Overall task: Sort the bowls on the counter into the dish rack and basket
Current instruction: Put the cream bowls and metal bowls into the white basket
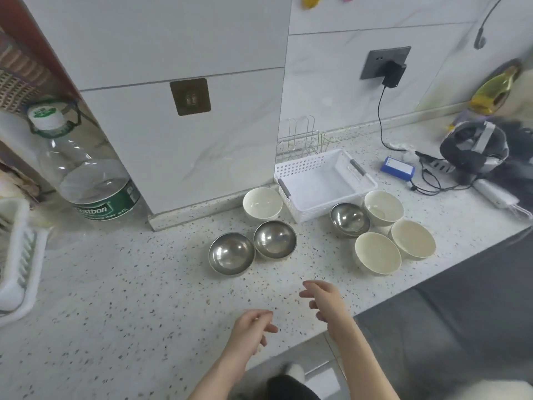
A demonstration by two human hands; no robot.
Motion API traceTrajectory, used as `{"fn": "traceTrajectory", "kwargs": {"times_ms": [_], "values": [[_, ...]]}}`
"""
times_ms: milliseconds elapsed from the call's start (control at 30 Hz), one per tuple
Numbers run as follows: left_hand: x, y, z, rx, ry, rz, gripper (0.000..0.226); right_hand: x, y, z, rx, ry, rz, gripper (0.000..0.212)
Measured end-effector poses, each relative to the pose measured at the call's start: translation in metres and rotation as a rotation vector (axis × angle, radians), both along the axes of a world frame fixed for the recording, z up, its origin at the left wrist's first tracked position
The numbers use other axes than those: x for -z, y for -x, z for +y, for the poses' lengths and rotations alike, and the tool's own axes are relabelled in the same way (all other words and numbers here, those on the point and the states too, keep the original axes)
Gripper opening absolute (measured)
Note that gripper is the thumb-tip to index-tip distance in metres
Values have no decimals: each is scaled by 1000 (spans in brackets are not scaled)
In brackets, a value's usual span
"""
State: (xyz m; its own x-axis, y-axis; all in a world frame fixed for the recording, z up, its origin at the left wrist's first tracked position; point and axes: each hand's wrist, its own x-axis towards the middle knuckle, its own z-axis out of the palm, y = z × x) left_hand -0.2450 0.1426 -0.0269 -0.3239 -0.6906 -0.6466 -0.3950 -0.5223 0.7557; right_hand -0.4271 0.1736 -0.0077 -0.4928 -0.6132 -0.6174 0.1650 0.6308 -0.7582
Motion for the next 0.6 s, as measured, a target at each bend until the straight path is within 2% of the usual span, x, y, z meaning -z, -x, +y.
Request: {"fn": "traceTrajectory", "kwargs": {"times_ms": [233,500,600], "values": [[6,90,8,85,-14,-27,24,-6,100,8,152,217,107,15],[18,228,12,-14,-95,-48,60,-15,251,4,177,229,137,20],[19,264,16,-57,-119,-32,62,-14,291,9,215,202,207,29]]}}
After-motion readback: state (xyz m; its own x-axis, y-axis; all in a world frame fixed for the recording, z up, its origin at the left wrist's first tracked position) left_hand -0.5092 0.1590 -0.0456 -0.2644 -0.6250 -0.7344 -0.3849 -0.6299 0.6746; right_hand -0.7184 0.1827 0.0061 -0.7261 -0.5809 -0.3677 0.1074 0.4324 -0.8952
